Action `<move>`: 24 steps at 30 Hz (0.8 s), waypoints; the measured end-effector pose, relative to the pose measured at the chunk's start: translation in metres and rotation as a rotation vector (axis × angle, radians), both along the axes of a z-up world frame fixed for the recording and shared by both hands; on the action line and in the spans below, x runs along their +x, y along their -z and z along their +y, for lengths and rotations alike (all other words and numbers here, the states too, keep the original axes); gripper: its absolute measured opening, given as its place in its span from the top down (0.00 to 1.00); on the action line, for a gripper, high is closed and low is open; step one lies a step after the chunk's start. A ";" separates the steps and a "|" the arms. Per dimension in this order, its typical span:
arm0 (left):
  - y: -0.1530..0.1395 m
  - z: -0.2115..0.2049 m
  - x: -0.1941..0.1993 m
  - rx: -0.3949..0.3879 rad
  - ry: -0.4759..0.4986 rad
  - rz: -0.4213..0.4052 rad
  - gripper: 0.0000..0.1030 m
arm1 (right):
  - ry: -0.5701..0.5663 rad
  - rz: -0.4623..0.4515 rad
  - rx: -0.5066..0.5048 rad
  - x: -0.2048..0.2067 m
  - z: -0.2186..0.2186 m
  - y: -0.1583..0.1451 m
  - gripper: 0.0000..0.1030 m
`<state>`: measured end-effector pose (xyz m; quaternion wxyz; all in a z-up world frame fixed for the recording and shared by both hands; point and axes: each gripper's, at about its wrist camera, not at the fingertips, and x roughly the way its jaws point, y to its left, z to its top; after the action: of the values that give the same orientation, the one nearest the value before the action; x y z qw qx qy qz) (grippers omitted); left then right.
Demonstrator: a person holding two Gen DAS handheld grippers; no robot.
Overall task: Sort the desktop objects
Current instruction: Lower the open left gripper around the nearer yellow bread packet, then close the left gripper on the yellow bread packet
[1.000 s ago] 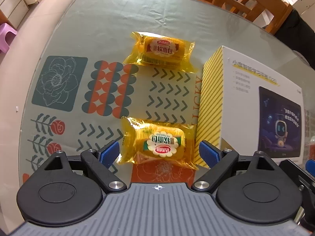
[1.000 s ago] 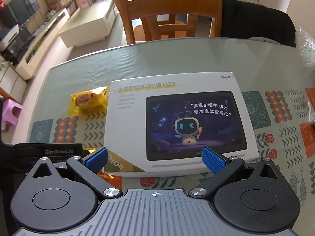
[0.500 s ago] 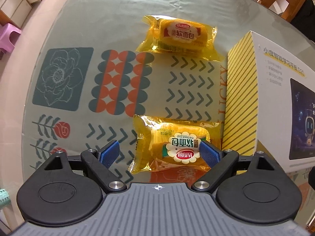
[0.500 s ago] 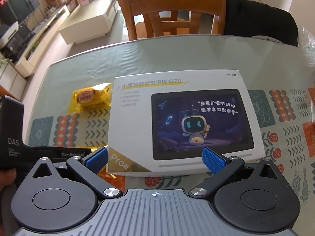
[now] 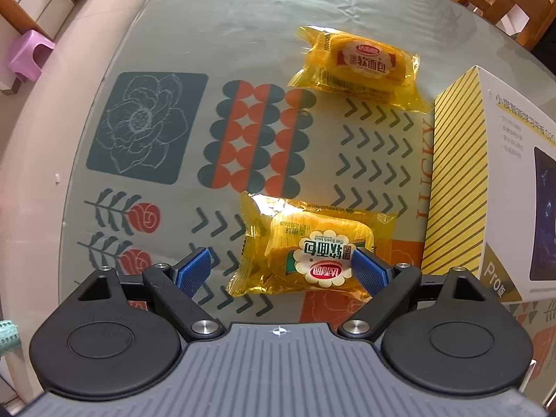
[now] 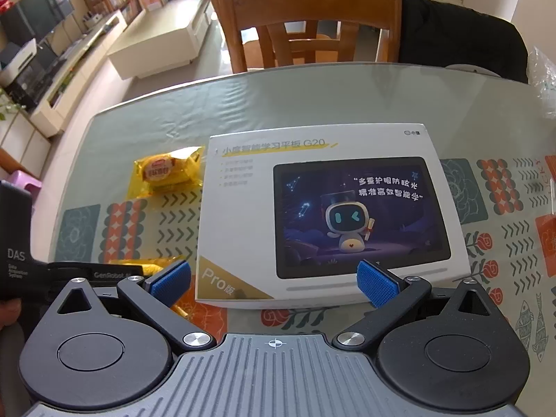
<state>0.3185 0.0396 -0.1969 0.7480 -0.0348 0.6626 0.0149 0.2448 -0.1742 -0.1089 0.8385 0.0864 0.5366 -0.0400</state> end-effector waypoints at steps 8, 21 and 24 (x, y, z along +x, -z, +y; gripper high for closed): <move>-0.014 -0.033 0.005 0.014 0.097 -0.059 0.00 | 0.004 0.001 0.003 0.000 -0.001 0.001 0.00; 0.010 -0.043 0.010 0.092 0.123 -0.004 0.00 | 0.011 0.002 0.008 0.000 -0.002 0.002 0.00; 0.015 -0.041 0.010 0.102 0.116 0.005 0.00 | 0.009 0.005 0.010 0.001 -0.002 0.004 0.00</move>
<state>0.3288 -0.0013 -0.2124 0.7468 0.0420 0.6637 0.0053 0.2459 -0.1758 -0.1132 0.8364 0.0926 0.5386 -0.0412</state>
